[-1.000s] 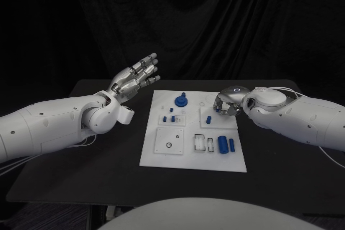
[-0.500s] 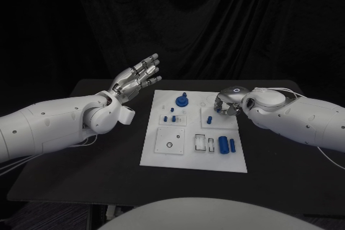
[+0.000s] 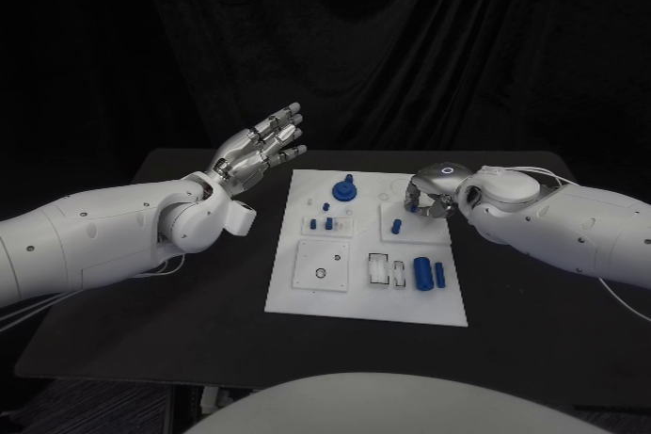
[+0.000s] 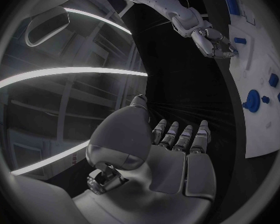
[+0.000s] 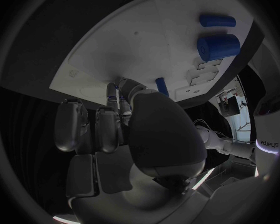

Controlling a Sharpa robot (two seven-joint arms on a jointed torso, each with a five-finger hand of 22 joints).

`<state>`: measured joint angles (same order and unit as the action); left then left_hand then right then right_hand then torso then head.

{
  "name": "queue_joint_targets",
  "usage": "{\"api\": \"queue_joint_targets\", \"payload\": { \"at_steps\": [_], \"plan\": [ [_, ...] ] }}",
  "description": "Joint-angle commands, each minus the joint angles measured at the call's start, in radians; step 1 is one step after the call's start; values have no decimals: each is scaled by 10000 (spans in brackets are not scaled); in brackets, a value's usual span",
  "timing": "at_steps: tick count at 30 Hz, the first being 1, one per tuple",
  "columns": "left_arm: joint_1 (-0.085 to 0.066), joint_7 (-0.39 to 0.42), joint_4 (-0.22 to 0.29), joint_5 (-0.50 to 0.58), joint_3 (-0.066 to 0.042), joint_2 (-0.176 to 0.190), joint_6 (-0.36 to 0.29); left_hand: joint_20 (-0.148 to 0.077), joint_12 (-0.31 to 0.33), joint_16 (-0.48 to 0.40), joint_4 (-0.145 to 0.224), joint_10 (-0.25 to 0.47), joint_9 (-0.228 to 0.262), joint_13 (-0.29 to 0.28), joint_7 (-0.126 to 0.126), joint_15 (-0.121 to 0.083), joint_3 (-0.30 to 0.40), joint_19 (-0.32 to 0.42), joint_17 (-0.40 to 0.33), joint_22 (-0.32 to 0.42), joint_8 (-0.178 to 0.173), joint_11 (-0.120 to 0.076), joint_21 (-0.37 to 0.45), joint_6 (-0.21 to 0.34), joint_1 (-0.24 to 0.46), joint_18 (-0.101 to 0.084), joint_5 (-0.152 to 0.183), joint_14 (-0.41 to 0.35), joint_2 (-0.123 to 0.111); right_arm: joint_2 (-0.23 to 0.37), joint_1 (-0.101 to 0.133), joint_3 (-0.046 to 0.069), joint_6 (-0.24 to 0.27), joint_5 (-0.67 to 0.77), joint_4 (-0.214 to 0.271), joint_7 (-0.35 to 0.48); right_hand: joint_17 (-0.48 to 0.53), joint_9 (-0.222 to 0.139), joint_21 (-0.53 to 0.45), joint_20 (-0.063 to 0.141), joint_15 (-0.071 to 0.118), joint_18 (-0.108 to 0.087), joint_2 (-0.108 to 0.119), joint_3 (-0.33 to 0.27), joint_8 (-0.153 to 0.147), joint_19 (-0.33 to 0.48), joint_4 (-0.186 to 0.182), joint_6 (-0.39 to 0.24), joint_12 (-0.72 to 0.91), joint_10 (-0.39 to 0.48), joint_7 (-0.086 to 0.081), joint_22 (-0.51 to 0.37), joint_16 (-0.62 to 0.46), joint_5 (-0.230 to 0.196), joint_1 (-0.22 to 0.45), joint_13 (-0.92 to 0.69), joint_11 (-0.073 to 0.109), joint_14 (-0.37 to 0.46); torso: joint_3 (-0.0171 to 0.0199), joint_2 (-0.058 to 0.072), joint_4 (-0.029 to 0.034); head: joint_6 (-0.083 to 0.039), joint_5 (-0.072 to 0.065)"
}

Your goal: Assemble the parts on the task board

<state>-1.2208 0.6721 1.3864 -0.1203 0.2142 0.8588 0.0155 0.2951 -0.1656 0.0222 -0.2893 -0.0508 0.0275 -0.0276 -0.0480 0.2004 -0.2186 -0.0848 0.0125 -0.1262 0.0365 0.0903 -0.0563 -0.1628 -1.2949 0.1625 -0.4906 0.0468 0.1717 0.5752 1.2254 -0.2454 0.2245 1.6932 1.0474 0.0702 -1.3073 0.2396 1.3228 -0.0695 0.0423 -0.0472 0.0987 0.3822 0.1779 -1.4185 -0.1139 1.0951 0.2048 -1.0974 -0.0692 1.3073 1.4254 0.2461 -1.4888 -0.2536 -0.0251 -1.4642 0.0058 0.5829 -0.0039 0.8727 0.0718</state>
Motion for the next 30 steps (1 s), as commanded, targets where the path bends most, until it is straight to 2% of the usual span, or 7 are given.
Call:
{"api": "queue_joint_targets", "payload": {
  "at_steps": [1, 15, 22, 23, 30],
  "plan": [
    [33, 82, -7, 7, -8, 7, 154, -7, -29, 34, 28, 5, 0, -5, 58, 52, 36, -87, 7, -18, 57, 90, -67, -3, -89, -6, -53, 7, 43, 78, -37, -2, 468, 47, 18, -195, 10, 86, 25, 60, 79, -102, -77, -7, 50, 10, 77, 149, 32, -111, -76, 1882, -54, 30, 34, 2, -16, -10, 0, -15, -2, -1, 40],
    [74, 19, -60, 8, -7, 12, 173, -4, -24, 33, 35, 7, -5, -4, 58, 62, 52, -102, 7, -25, 52, 102, -76, 25, -113, -17, -82, 7, 74, 480, -20, 27, 1228, 47, 528, -235, 30, 142, 23, 53, 56, -98, -4, -70, 10, 6, 28, 102, -59, -167, -120, 1882, -69, 25, 189, 68, -71, -14, -1, -24, -22, -1, 75],
    [97, -15, -87, 8, -7, 2, 190, -3, -19, 33, 37, 11, -8, -3, 53, 68, 58, -110, 7, -29, 46, 108, -80, 45, -122, -22, -86, 8, 86, 690, 61, 43, 1339, 47, 852, -292, 11, 163, 39, 42, 39, -93, 8, -79, -25, -7, 9, 63, -78, -257, -140, 1887, -58, 29, 239, 91, -95, -30, -16, -40, -37, -1, 80],
    [100, -20, -91, 8, -7, 0, 193, -3, -19, 33, 37, 11, -8, -3, 53, 68, 58, -110, 7, -29, 46, 108, -80, 45, -122, -22, -86, 8, 86, 709, 75, 44, 1350, 47, 885, -298, 11, 163, 39, 42, 39, -93, 8, -79, -25, -7, 9, 63, -78, -257, -140, 1887, -58, 29, 239, 91, -95, -30, -27, -44, -31, -1, 74],
    [127, -49, -115, 8, -7, -10, 226, -2, -17, 33, 38, 12, -10, -3, 50, 72, 61, -113, 7, -29, 44, 112, -82, 53, -127, -25, -89, 9, 94, 874, 196, 47, 1487, 47, 1156, -345, 25, 174, 34, 36, 29, -93, 33, -92, -36, -6, 3, 60, -87, -300, -157, 1885, -65, 27, 265, 102, -110, -29, -23, -33, -13, -1, 68]
  ]
}}
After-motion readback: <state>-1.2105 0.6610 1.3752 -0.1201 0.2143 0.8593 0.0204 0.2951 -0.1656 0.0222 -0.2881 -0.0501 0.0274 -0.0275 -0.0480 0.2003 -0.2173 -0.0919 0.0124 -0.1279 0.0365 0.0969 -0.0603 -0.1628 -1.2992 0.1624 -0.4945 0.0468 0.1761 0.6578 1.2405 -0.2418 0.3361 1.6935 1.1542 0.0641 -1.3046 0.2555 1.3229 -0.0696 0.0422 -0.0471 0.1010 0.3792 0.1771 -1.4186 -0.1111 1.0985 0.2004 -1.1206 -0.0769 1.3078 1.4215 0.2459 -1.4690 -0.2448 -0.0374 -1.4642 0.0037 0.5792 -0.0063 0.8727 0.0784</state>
